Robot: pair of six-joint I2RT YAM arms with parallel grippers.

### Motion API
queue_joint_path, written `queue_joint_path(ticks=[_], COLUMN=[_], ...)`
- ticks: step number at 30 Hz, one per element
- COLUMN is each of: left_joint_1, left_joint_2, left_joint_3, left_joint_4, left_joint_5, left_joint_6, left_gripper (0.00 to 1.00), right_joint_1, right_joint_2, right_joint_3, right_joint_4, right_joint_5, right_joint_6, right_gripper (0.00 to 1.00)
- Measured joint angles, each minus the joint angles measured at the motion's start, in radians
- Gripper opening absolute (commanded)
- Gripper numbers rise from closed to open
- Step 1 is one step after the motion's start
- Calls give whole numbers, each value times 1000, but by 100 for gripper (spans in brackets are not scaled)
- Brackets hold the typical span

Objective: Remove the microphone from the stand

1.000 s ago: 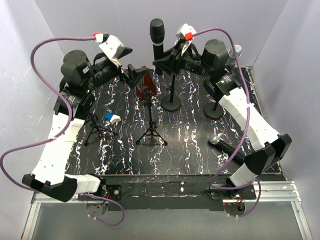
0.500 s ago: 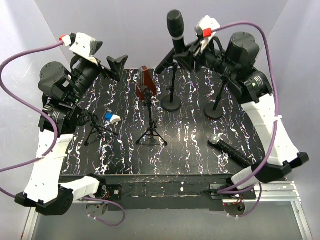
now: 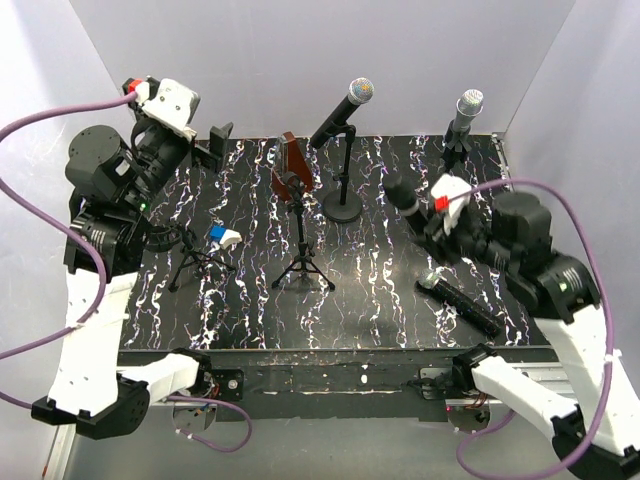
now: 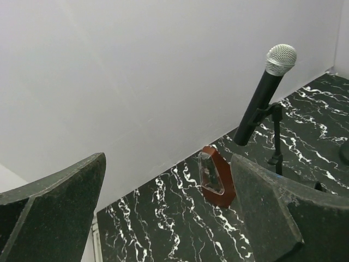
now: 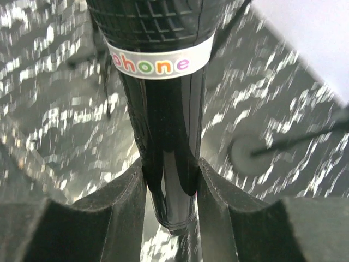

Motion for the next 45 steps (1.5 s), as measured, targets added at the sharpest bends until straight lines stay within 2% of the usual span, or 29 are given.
queue_joint_path(ticks=[5, 13, 19, 28, 33, 37, 45], left_joint_1=[11, 27, 76, 98, 98, 98, 98], left_joint_2=[38, 25, 8, -11, 27, 60, 97], left_joint_3=[16, -59, -78, -85, -22, -2, -2], left_joint_4=[32, 185, 266, 290, 271, 275, 272], left_joint_5=[63, 119, 165, 200, 212, 214, 234], left_joint_6=[-19, -158, -197, -211, -193, -195, -198], left_gripper=[98, 98, 98, 98, 98, 98, 98], right_joint_1=[-2, -34, -39, -39, -39, -39, -39], right_joint_2=[-142, -158, -100, 162, 190, 190, 187], right_joint_3=[-179, -521, -650, -707, -755, -790, -816], right_joint_4=[-218, -354, -333, -207, -150, -105, -51], right_joint_5=[57, 154, 201, 213, 201, 212, 220], right_joint_6=[-27, -111, -148, -196, -215, -224, -214], right_gripper=[1, 1, 1, 1, 25, 38, 41])
